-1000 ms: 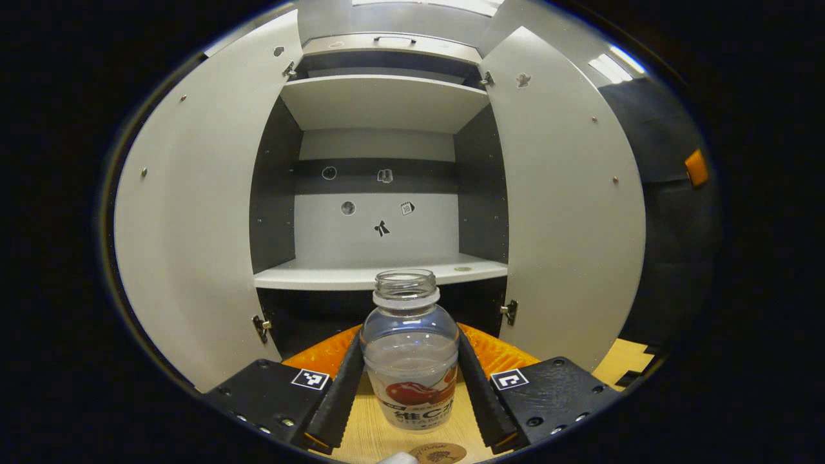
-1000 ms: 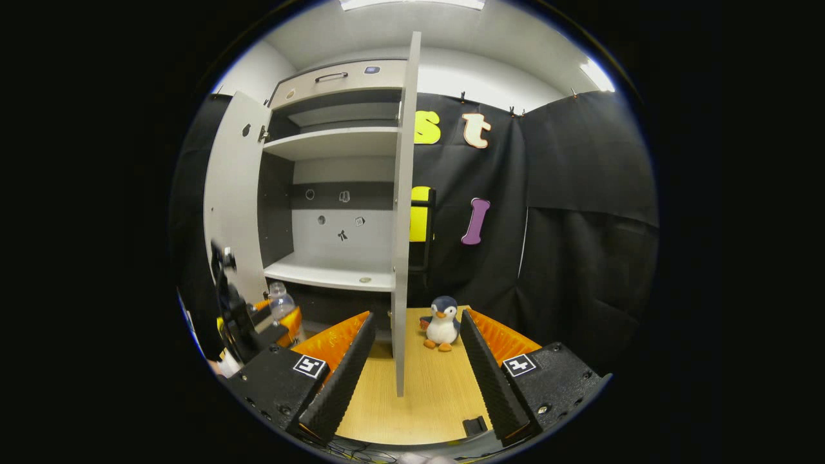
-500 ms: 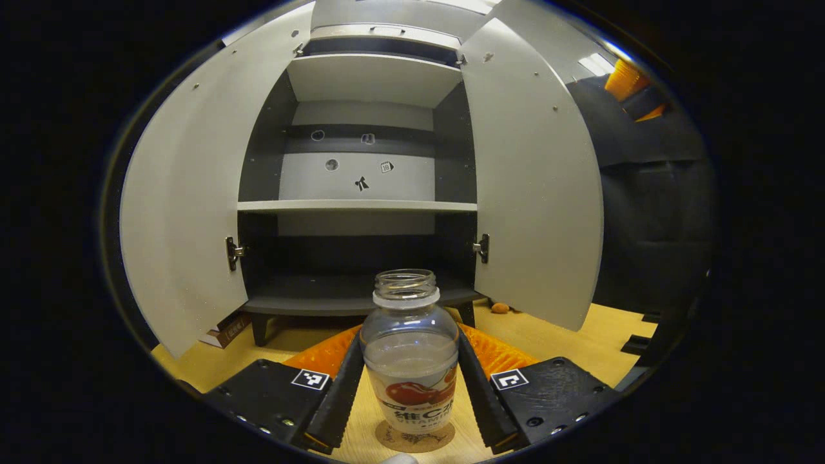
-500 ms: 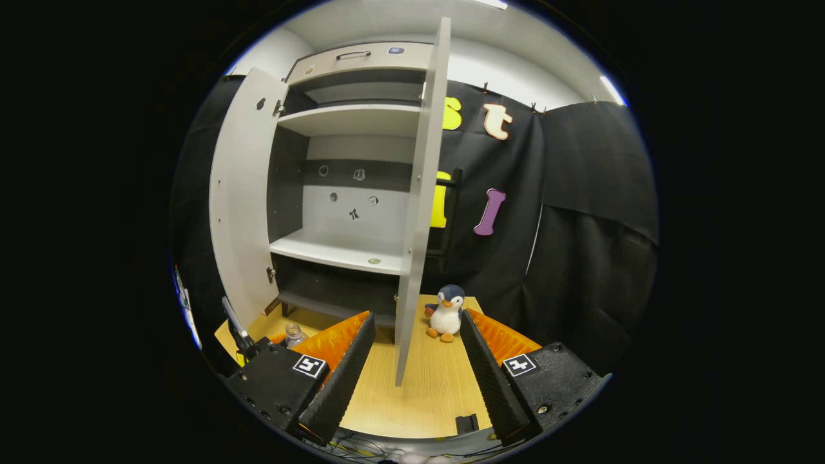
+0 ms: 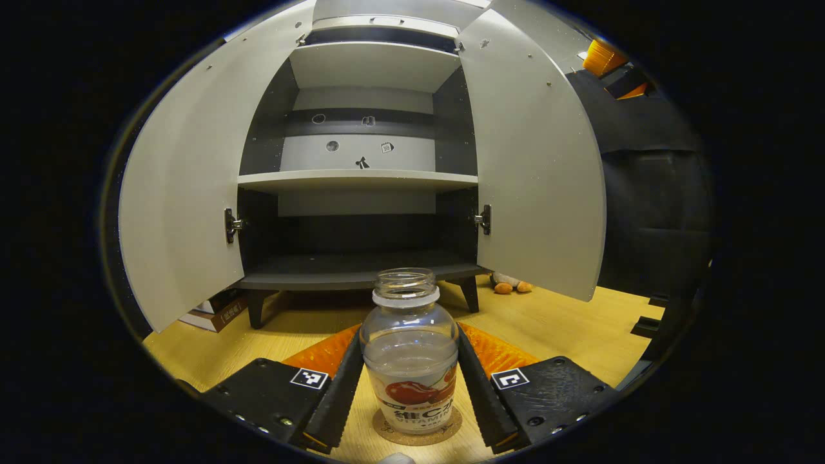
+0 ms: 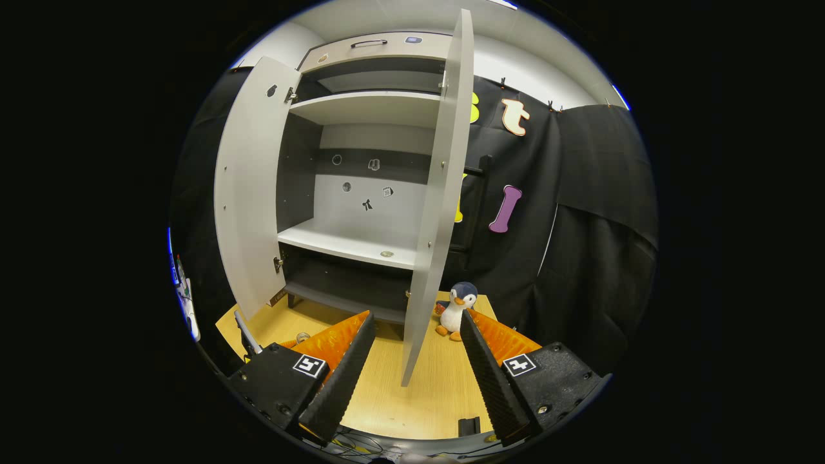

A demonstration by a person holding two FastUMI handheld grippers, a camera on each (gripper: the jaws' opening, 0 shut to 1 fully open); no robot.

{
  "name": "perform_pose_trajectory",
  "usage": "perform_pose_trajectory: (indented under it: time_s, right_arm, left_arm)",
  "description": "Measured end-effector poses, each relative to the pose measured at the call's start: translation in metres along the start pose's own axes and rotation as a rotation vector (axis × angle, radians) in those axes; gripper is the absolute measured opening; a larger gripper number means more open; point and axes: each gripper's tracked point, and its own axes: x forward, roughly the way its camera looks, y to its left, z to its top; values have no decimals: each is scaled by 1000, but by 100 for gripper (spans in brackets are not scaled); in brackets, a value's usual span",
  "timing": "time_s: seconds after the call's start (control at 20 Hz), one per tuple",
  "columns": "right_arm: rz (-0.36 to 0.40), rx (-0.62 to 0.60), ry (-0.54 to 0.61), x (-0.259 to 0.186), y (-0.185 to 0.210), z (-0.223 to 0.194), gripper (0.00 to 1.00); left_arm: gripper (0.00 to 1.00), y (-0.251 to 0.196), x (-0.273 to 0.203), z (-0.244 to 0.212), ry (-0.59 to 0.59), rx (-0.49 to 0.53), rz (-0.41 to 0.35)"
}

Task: Grasp the bottle in the cabinet with the left hand and place it on the coaster, then close the right door with the right hand and the left door with the left hand.

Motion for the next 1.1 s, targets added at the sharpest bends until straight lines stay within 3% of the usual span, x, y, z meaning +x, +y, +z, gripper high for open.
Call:
perform_pose_trajectory:
  time_s: [0.25,0.3,0.45,0.85,1.1]
  right_arm:
    - [7,-2,4,-3,3,-1,82]
    - [8,-1,2,-4,4,-1,82]
    - [13,-1,-10,-7,6,3,82]
    - [18,52,-95,-26,12,23,82]
    - [34,100,-158,-35,27,39,82]
  left_arm:
    - [82,-3,-3,4,-17,18,-9]
    - [89,-3,-4,7,-19,25,-5]
    - [93,0,-4,27,-46,50,7]
    - [96,8,-16,129,-138,24,36]
    - [95,34,-52,213,-186,38,77]
